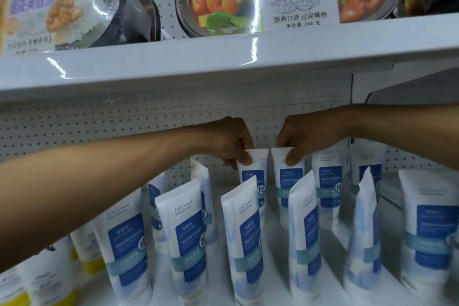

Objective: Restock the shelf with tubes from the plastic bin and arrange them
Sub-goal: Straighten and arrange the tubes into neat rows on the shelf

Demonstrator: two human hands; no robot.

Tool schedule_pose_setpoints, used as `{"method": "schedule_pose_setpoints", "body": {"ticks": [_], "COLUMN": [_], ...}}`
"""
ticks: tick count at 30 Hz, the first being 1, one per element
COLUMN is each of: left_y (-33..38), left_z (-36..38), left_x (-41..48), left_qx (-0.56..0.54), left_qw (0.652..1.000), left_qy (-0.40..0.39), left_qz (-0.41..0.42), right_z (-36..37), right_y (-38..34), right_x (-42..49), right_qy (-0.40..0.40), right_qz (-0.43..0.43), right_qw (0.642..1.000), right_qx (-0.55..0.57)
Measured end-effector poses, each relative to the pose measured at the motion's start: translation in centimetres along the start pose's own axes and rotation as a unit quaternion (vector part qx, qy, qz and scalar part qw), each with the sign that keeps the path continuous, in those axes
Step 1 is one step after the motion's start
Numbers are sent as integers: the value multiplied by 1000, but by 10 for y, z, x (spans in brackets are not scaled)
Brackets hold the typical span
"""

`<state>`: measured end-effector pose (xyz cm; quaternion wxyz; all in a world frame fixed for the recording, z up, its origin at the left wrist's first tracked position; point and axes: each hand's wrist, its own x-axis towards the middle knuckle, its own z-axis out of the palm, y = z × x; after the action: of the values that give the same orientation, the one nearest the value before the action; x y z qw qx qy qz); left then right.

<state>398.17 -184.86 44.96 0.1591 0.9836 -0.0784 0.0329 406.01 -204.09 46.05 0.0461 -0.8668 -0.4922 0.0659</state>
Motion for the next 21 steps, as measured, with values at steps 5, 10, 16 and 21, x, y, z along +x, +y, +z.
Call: {"method": "schedule_pose_setpoints", "body": {"ticks": [5,10,16,21], "left_y": [2,2,2,-7], "left_z": [0,-1,-8,-49], "left_x": [3,3,-7,-43], "left_qx": [-12,-15,19,24], "left_qw": [1000,1000,1000,1000], "left_qy": [-3,-8,-16,-3], "left_qz": [-12,-17,0,8], "right_z": [2,1,-6,-10], "right_y": [2,1,-3,-17], "right_x": [-2,-2,1,7], "right_qy": [-4,-5,-17,21], "right_qz": [-3,6,12,-21], "right_qw": [1000,1000,1000,999], "right_qx": [4,-6,3,12]}}
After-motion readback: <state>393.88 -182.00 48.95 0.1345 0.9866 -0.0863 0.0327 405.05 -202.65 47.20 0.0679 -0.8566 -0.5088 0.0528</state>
